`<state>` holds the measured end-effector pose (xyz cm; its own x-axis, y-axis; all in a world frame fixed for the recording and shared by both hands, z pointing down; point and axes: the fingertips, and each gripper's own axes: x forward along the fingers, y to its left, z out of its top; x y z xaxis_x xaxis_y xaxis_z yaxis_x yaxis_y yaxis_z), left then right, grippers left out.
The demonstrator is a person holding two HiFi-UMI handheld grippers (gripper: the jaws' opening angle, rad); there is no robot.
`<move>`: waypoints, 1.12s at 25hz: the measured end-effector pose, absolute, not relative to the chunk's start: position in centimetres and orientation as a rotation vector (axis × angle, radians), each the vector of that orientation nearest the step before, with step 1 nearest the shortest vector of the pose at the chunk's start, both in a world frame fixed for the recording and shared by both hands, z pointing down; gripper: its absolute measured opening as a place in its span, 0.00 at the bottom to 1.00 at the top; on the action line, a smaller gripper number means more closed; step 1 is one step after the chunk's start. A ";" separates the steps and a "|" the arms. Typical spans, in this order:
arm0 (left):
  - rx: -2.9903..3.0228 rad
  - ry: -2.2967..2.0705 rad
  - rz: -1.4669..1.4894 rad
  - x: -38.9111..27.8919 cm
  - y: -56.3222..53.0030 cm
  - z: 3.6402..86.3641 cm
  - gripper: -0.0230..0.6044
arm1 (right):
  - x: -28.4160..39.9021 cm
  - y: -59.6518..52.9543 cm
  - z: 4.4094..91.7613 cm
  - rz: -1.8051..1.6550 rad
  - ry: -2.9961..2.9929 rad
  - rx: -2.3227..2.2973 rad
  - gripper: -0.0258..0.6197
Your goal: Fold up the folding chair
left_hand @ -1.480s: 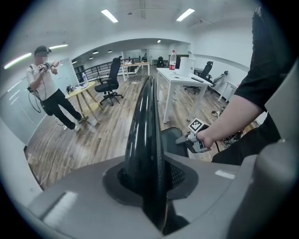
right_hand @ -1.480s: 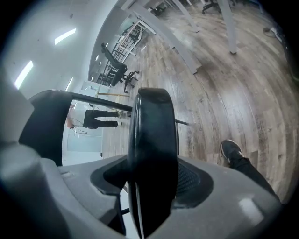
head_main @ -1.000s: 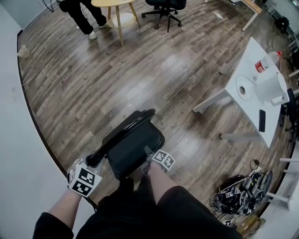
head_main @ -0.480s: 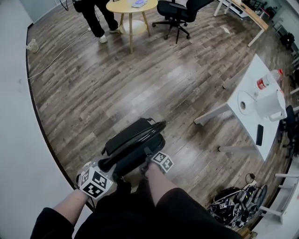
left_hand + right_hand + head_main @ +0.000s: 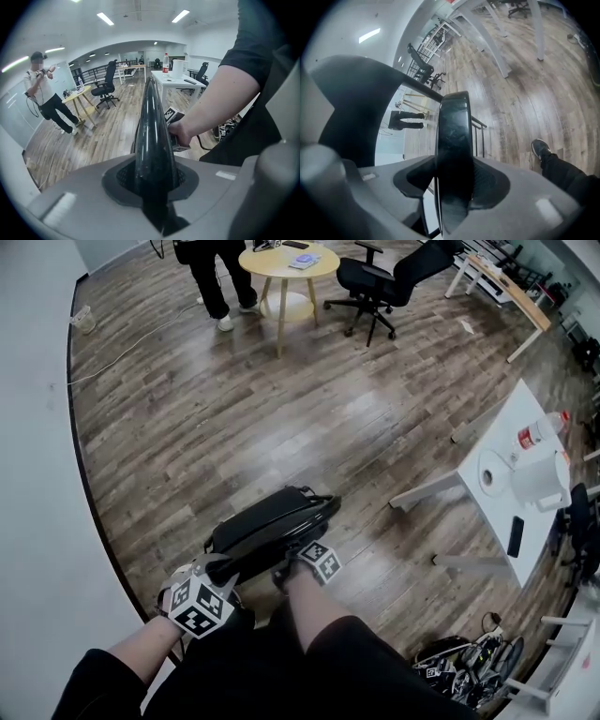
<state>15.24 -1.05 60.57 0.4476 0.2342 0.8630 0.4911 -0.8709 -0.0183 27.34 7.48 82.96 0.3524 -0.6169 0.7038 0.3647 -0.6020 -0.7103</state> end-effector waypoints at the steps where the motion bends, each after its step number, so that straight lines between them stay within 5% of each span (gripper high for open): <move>1: -2.438 -0.622 -1.387 15.3 -1.0 60.5 0.16 | 27.6 7.2 82.8 -1.397 0.224 -1.734 0.37; 28: -2.418 -0.555 -1.390 17.1 -3.1 59.5 0.15 | 31.7 1.5 79.9 -1.348 0.166 -1.750 0.33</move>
<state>17.10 -3.15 59.46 0.4580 0.1814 0.8702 0.4683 -0.8813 -0.0628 31.69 1.46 79.86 0.3981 -0.5815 0.7095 0.3916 -0.5917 -0.7047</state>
